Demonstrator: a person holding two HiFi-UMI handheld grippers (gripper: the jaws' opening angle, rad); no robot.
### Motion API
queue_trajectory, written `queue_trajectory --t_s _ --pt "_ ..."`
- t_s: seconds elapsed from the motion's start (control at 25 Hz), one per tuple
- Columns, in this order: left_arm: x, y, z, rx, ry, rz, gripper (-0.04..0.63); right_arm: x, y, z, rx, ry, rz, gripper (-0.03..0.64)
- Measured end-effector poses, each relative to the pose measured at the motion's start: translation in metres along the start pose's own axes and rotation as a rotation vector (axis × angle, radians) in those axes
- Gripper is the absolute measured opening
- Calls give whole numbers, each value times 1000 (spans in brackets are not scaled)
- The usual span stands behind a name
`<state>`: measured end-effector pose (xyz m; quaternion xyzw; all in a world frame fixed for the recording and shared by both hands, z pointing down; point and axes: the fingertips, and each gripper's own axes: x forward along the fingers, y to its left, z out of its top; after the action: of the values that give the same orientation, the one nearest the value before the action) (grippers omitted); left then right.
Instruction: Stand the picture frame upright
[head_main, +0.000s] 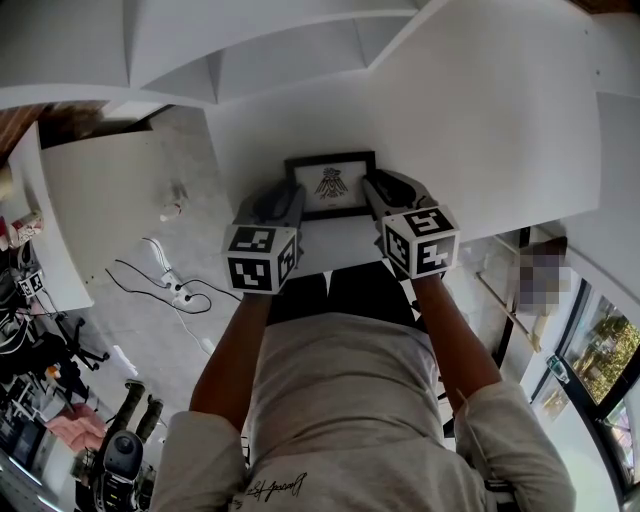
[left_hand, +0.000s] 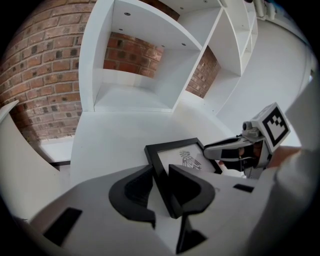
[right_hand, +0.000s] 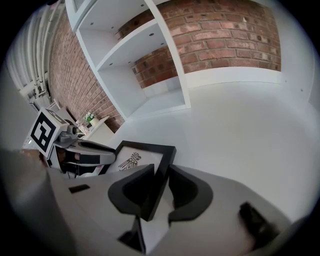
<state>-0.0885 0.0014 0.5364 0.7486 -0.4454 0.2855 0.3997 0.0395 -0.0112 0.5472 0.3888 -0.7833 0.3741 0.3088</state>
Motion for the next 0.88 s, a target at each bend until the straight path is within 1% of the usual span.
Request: queue_trajectory --t_s 0.88 --pt "-4 -1 1 2 -3 15 103 -3 1 2 -8 -10 9 92"
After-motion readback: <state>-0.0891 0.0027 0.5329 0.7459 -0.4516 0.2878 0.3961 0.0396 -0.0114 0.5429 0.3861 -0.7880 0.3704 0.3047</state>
